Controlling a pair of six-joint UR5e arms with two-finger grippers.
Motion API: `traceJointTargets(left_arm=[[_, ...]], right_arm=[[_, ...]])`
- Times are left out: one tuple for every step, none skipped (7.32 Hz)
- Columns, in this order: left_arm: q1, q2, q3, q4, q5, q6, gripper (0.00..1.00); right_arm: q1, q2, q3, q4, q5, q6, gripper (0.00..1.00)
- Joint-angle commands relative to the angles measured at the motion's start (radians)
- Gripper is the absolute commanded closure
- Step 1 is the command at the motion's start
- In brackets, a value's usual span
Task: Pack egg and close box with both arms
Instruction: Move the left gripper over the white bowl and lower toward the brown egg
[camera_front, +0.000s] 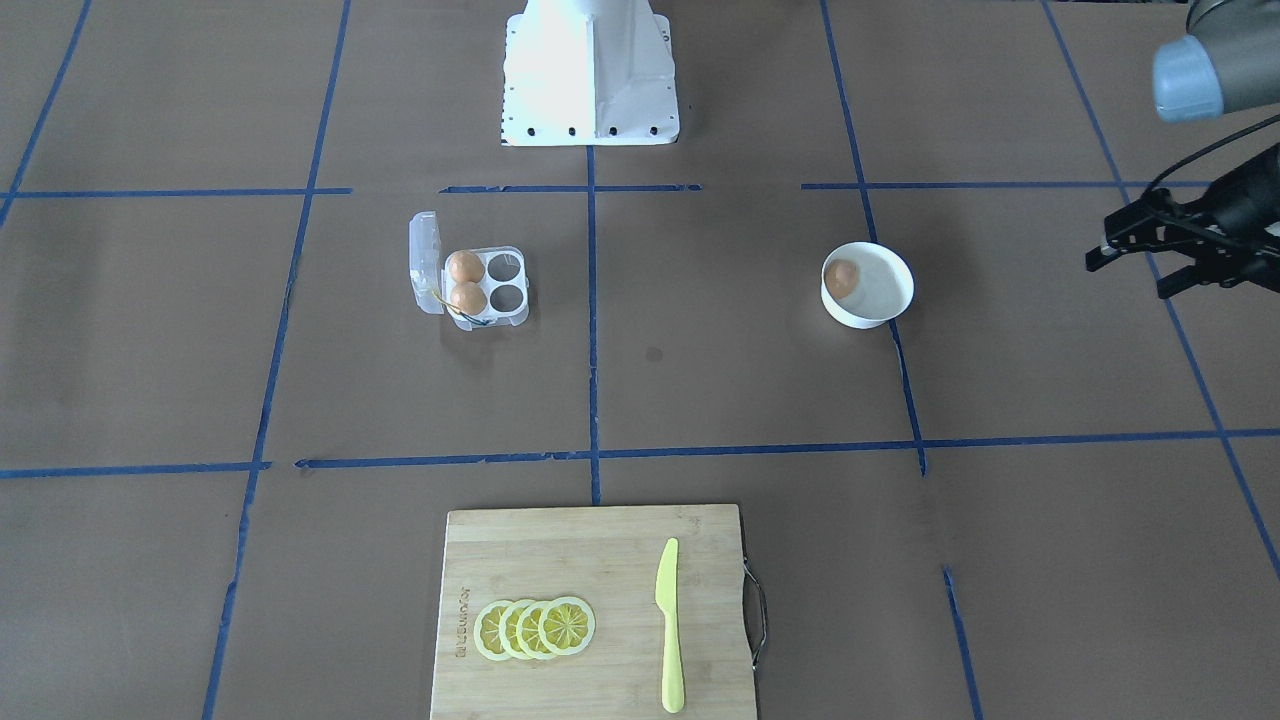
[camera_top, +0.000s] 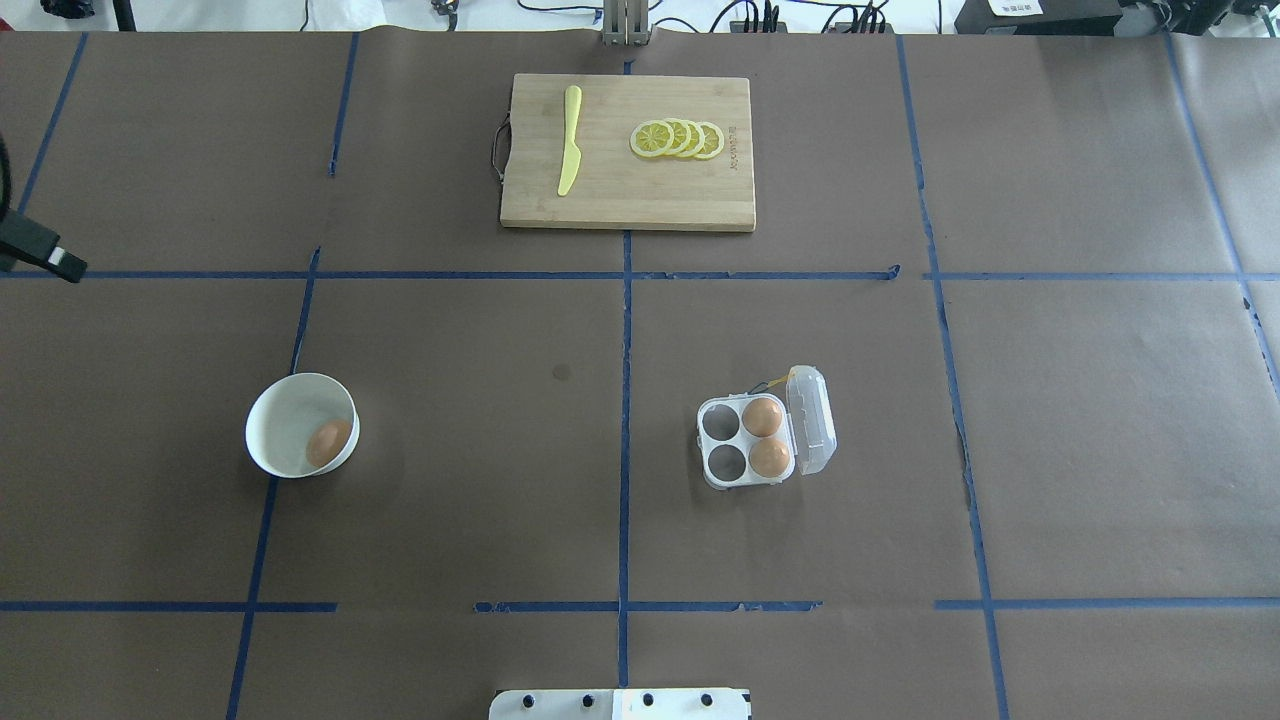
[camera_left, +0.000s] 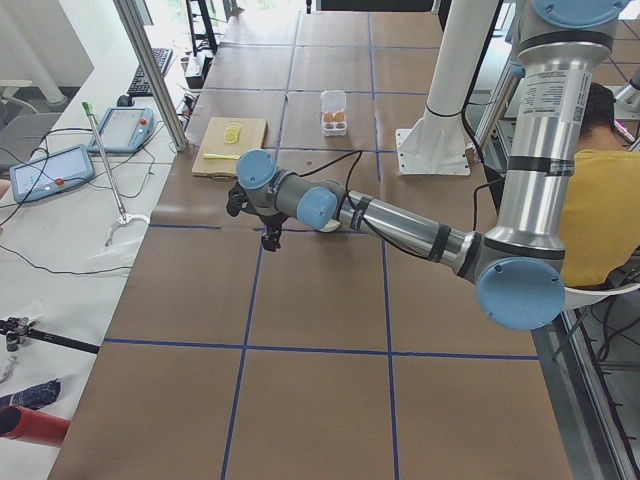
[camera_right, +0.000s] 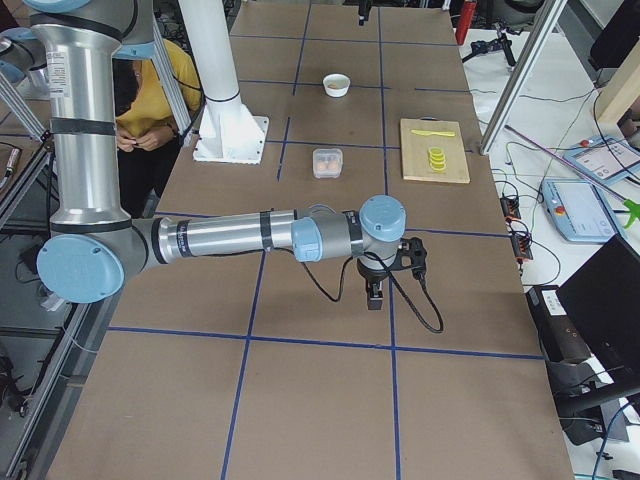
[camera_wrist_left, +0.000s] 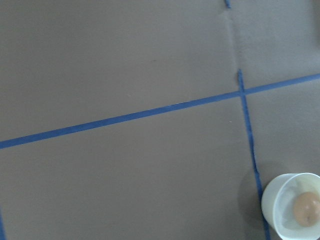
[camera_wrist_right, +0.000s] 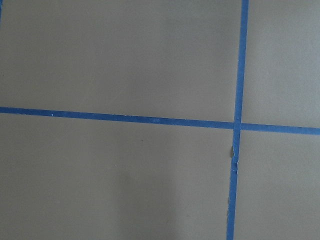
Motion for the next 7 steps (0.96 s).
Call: traceJointTargets(left_arm=[[0.181,-0.062,-0.033,-0.133,0.108,-0.235,0.00],[0.234,-0.088,-0.041,-0.137,0.219,-0.281,0.00],[0.239,-0.081,-0.033,-0.140,0.236,-0.273,0.00],[0.240,-0.040,-0.038,-0.157,0.225,-0.273,0.18],[0.285,-0.035,-0.025,-0.247,0.222,-0.282,0.25],[0.343,-0.033,-0.010,-0.263,0.224,-0.286,0.26],[0.365,-0.033,-0.005,-0.264,0.224,-0.284,0.26]], right_arm=[[0.000,-0.005,0.008,0.001,0.000,0.000,0.00],[0.000,-0.005,0.010,0.001,0.000,0.000,0.00],[0.000,-0.003,0.007,0.001,-0.001,0.000,0.00],[-0.002,-0.003,0.002,0.001,0.000,0.000,0.00],[0.000,0.000,0.005,0.001,0.000,0.000,0.00],[0.000,0.001,0.008,0.001,0.000,0.002,0.00],[-0.002,0.006,0.005,0.001,0.000,0.000,0.00]])
